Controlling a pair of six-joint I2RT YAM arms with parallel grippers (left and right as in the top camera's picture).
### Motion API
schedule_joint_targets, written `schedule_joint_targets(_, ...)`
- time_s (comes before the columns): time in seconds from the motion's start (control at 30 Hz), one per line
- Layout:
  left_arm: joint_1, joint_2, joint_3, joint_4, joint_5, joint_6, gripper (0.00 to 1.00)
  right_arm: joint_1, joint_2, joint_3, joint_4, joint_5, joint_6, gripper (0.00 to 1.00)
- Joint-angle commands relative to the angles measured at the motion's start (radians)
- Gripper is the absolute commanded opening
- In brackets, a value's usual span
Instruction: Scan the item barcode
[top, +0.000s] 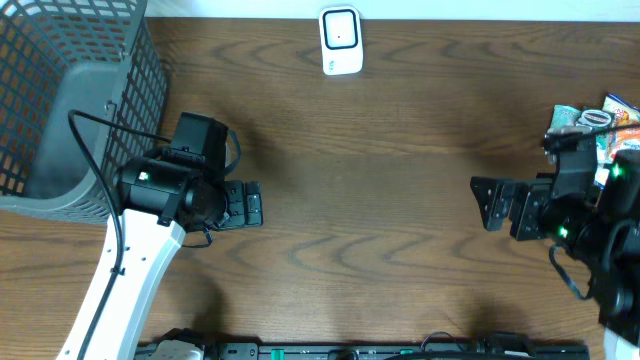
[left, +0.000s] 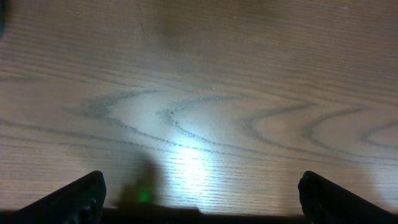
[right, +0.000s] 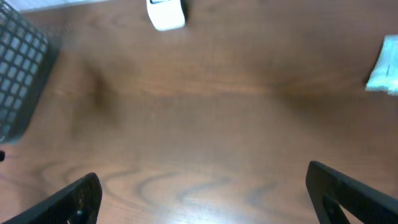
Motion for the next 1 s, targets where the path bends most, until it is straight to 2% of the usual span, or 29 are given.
schedule_joint_targets(0.0, 0.004, 0.002, 0.001, -0.002, 0.008, -0.008, 0.98, -0.004, -0.089, -0.073, 0.045, -0.018, -0.055, 0.99)
schedule_joint_targets(0.27, 0.004, 0.002, 0.001, -0.002, 0.008, -0.008, 0.98, -0.002, -0.362, -0.354, 0.258, -0.153, -0.286, 0.99)
schedule_joint_targets(0.97, 0.004, 0.002, 0.001, -0.002, 0.008, -0.008, 0.98, 0.011, -0.803, -0.935, 0.738, -0.171, -0.286, 0.99)
